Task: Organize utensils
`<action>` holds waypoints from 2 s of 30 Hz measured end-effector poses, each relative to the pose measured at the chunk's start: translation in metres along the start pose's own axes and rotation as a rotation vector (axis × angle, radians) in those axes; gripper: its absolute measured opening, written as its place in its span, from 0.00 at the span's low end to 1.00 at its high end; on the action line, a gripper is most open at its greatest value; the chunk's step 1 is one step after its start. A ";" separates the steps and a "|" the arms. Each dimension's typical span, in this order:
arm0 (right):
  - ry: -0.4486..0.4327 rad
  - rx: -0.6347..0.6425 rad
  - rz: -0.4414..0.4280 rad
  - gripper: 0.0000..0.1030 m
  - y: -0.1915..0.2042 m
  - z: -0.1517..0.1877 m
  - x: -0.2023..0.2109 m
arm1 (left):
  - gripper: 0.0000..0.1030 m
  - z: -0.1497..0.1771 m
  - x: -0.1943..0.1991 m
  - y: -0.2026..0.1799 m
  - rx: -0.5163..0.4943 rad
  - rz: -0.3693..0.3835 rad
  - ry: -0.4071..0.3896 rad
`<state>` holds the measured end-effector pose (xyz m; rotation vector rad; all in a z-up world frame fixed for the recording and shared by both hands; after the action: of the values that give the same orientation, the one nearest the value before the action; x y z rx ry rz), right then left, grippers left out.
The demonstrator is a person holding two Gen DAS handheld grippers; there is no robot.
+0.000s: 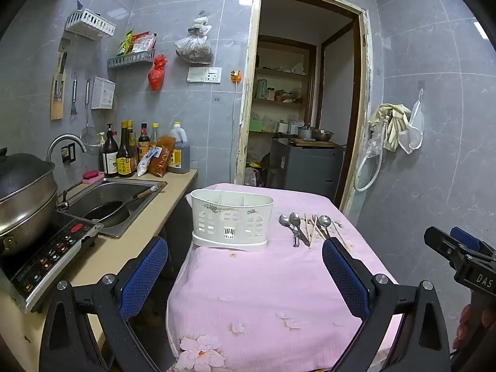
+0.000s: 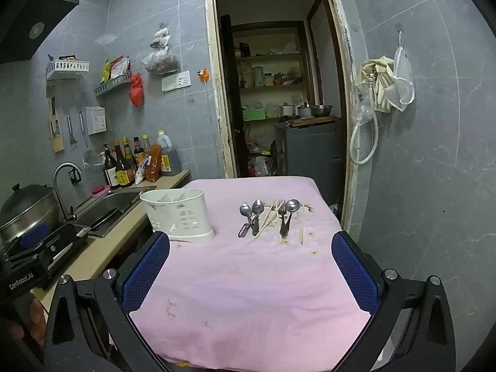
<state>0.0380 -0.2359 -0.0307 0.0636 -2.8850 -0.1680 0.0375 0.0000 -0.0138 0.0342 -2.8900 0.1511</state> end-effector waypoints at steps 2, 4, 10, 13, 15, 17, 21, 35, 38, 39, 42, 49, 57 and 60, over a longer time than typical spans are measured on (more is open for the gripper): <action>-0.003 -0.005 -0.001 0.99 0.000 0.000 0.000 | 0.98 0.000 0.000 0.000 -0.002 -0.001 -0.002; -0.004 -0.008 -0.002 0.99 0.000 0.000 0.001 | 0.98 0.000 0.000 0.000 -0.004 0.000 -0.001; -0.003 -0.015 0.001 0.99 0.000 0.000 0.004 | 0.98 -0.003 0.000 -0.008 -0.007 0.002 0.003; 0.001 -0.010 -0.004 0.99 -0.001 0.000 0.002 | 0.98 -0.004 -0.001 -0.011 -0.006 -0.001 0.004; -0.001 -0.010 -0.005 0.99 -0.002 0.000 0.002 | 0.98 -0.004 0.000 -0.010 -0.009 0.000 0.003; 0.001 -0.012 -0.007 0.99 -0.002 0.001 0.002 | 0.98 -0.002 0.001 -0.007 -0.013 0.003 0.001; 0.003 -0.010 -0.010 0.99 0.005 0.003 0.005 | 0.98 -0.003 0.001 -0.008 -0.015 0.003 0.000; 0.014 -0.019 -0.030 0.99 0.006 0.008 -0.002 | 0.98 -0.004 0.003 -0.005 -0.019 -0.005 0.002; 0.016 -0.021 -0.032 0.99 0.005 0.008 -0.003 | 0.98 -0.004 0.003 -0.005 -0.020 -0.003 0.002; 0.017 -0.021 -0.032 0.99 0.005 0.008 -0.003 | 0.98 -0.004 0.003 -0.005 -0.020 -0.004 0.003; 0.015 -0.020 -0.031 0.99 0.005 0.008 -0.003 | 0.98 -0.004 0.003 -0.004 -0.020 -0.004 0.003; 0.015 -0.020 -0.032 0.99 0.006 0.009 -0.003 | 0.98 -0.003 0.003 -0.004 -0.021 -0.004 0.003; 0.019 -0.021 -0.033 0.99 0.006 0.009 -0.004 | 0.98 -0.003 0.003 -0.004 -0.023 -0.005 0.004; 0.024 -0.019 -0.035 0.99 0.007 0.011 -0.006 | 0.98 -0.003 0.003 -0.004 -0.023 -0.005 0.004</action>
<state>0.0412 -0.2274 -0.0420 0.1124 -2.8596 -0.2000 0.0358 -0.0040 -0.0098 0.0362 -2.8866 0.1170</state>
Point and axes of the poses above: each gripper's, at about its wrist camera, not at the fingertips, and x roughly against the way its jaws point, y to its left, z to its underside, the point moved 4 cm from there along -x, roughly the way its jaws point, and after that the axes turned 6 degrees about -y, right-handed, at the moved point
